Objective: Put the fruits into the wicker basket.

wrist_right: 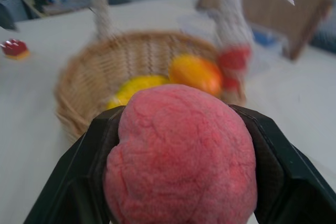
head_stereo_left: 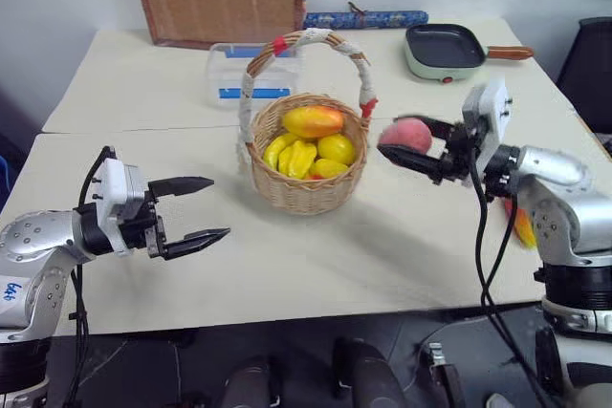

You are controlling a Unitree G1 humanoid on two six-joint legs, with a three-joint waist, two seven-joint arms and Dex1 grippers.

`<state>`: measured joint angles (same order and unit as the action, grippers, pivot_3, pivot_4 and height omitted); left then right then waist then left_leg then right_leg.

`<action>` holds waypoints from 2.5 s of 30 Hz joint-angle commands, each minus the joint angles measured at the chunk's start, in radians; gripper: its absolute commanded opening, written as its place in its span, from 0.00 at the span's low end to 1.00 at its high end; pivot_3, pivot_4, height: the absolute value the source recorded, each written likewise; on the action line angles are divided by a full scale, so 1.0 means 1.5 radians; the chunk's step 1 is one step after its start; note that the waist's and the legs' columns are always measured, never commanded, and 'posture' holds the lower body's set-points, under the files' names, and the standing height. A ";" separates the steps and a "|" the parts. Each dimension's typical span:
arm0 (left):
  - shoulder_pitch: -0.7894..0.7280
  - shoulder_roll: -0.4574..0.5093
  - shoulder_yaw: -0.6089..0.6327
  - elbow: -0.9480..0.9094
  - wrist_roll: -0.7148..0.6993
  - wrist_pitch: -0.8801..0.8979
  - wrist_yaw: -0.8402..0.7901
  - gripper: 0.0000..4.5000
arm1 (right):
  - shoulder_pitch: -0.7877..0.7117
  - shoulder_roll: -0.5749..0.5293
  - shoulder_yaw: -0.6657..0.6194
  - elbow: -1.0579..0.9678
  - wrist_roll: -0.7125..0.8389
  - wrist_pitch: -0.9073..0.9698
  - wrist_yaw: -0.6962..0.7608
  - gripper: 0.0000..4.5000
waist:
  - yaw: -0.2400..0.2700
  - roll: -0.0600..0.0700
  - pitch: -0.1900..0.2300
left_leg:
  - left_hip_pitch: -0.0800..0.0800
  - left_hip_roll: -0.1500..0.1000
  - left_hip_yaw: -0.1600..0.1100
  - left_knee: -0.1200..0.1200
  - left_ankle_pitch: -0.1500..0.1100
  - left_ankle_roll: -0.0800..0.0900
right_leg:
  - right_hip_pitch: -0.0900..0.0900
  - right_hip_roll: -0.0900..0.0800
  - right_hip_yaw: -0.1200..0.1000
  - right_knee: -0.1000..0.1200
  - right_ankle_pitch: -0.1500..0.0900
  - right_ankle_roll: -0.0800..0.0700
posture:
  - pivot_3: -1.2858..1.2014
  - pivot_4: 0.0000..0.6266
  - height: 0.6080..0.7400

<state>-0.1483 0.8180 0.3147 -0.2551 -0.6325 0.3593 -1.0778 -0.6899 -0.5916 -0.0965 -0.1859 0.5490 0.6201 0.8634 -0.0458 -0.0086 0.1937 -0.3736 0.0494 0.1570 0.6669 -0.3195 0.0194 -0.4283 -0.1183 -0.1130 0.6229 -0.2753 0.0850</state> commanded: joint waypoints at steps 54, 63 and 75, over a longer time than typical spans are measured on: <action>-0.044 -0.008 -0.043 0.007 -0.020 0.034 -0.040 1.00 | 0.131 -0.304 -0.076 0.432 -0.157 0.122 -0.102 0.96 | 0.013 -0.002 -0.002 | 0.000 0.001 0.006 0.001 -0.001 0.000 | -0.002 0.002 0.006 -0.002 0.000 -0.003 | 0.52 0.24 1.00; -0.046 0.002 -0.029 0.004 -0.019 0.039 -0.037 1.00 | 0.093 -0.302 -0.050 0.430 -0.102 0.201 0.027 0.43 | 0.012 -0.002 -0.002 | 0.001 0.001 0.006 0.002 -0.001 0.000 | -0.002 0.002 0.006 -0.001 0.000 -0.003 | 0.52 0.24 1.00; -0.006 -0.011 0.013 -0.005 -0.030 0.050 -0.007 1.00 | -0.061 -0.082 0.069 -0.019 0.051 0.227 0.041 0.43 | 0.008 -0.002 -0.002 | 0.001 0.006 0.008 0.002 -0.002 -0.004 | -0.005 0.004 0.005 0.002 0.001 -0.004 | 0.52 0.24 1.00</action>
<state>-0.1622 0.8040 0.2986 -0.2369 -0.6474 0.4340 -1.1023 -0.7396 -0.7384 -0.0156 -0.1920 0.6208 0.9125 0.9955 -0.0342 -0.0122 0.1902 -0.3717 0.0580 0.1686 0.6697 -0.3227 0.0140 -0.4361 -0.1131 -0.1049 0.6265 -0.2744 0.0792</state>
